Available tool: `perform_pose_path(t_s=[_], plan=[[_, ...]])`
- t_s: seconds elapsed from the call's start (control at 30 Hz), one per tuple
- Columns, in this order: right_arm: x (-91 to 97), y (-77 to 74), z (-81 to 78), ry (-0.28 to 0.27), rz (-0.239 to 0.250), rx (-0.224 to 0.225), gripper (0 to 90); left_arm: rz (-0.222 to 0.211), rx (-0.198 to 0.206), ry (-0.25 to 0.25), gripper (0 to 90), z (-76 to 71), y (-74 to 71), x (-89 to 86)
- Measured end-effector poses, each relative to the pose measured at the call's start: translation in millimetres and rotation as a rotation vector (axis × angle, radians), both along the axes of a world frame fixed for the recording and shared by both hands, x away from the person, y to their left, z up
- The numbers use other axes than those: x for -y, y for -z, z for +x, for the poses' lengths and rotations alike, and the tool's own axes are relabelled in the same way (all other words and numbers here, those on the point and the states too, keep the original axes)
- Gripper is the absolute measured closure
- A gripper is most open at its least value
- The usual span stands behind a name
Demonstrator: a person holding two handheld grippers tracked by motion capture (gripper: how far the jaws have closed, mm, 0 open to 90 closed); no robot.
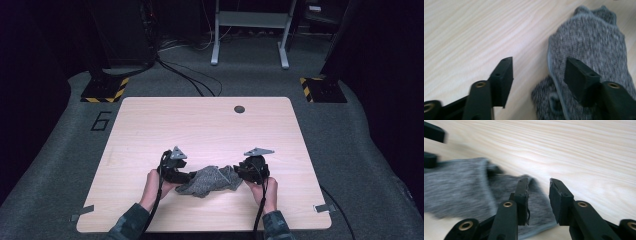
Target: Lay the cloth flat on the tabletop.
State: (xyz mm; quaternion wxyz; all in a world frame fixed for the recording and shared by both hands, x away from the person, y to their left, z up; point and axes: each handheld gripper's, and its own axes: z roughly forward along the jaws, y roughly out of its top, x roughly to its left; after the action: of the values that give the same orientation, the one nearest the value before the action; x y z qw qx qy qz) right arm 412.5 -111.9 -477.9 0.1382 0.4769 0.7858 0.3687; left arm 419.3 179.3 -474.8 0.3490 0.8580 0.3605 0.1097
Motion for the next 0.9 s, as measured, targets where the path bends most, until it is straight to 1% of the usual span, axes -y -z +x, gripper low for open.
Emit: perform_pose_path(t_s=[0.03,0.07,0.1,0.13,0.17,0.2,0.23,0.3,0.33,0.37,0.4,0.47,0.5,0.53,0.6,0.63,0.67,0.7,0.77,0.8,0.83,0.9], plan=[[1.5,3.2,4.5,0.017,-0.017,-0.022,67.8,-0.004,-0.008,0.003,35.5,2.1,-0.4,3.9],[2.3,6.8,8.3,0.015,-0.021,-0.032,67.5,-0.013,-0.012,0.017,34.0,3.8,-0.1,7.8],[1.9,10.0,10.6,0.019,-0.027,-0.043,67.0,-0.011,-0.016,0.02,32.7,4.3,0.1,11.0],[0.7,12.0,11.2,0.027,-0.025,-0.059,66.7,-0.016,-0.022,0.034,32.1,4.7,0.8,15.8],[-0.1,15.1,11.5,0.023,-0.039,-0.076,66.1,-0.011,-0.03,0.048,31.1,4.2,1.2,19.4],[-1.1,17.2,10.6,0.028,-0.045,-0.079,65.6,-0.011,-0.032,0.052,30.4,3.0,2.5,23.0],[-2.1,18.6,8.9,0.032,-0.051,-0.086,65.5,0.003,-0.036,0.066,30.7,2.5,3.1,24.8],[-1.8,21.0,5.7,0.024,-0.061,-0.091,64.0,0.01,-0.044,0.078,35.8,0.5,6.0,28.0],[-1.7,22.1,4.2,0.023,-0.062,-0.1,64.3,0.007,-0.048,0.087,41.2,0.0,6.9,28.4],[-2.1,22.9,2.9,0.028,-0.064,-0.103,64.8,0.014,-0.051,0.099,48.3,-0.5,8.1,28.5],[-2.5,23.9,1.4,0.028,-0.068,-0.11,66.0,0.016,-0.054,0.105,55.1,-1.5,9.8,28.8],[-3.8,27.7,0.0,0.02,-0.088,-0.11,70.5,0.025,-0.048,0.115,70.4,-3.2,13.0,28.7],[-4.3,28.7,-1.0,0.024,-0.098,-0.095,73.1,0.029,-0.048,0.117,76.6,-4.5,14.7,28.2],[-4.2,28.5,-1.4,0.02,-0.111,-0.092,75.1,0.039,-0.043,0.118,82.3,-5.1,15.6,27.7],[-5.1,28.8,-2.0,0.027,-0.122,-0.082,78.6,0.038,-0.029,0.104,88.3,-7.1,17.5,25.5],[-4.9,29.1,-2.2,0.023,-0.132,-0.073,80.4,0.044,-0.023,0.099,89.7,-7.4,17.3,24.0],[-5.1,29.0,-2.9,0.026,-0.134,-0.076,81.2,0.045,-0.01,0.089,89.9,-8.0,17.5,21.4],[-4.7,29.4,-3.3,0.023,-0.137,-0.068,82.0,0.047,0.002,0.075,89.9,-8.4,17.3,19.1],[-3.2,29.6,-3.2,0.023,-0.136,-0.062,82.2,0.059,0.016,0.063,89.9,-8.4,15.8,13.1],[-2.4,29.4,-3.6,0.024,-0.144,-0.065,82.1,0.057,0.019,0.056,89.9,-8.1,15.5,9.9],[-1.4,29.6,-3.2,0.024,-0.148,-0.057,82.1,0.061,0.027,0.046,90.0,-8.2,15.3,7.9],[-0.5,29.6,-3.7,0.035,-0.143,-0.063,81.7,0.058,0.027,0.031,90.0,-7.5,15.6,2.0]])
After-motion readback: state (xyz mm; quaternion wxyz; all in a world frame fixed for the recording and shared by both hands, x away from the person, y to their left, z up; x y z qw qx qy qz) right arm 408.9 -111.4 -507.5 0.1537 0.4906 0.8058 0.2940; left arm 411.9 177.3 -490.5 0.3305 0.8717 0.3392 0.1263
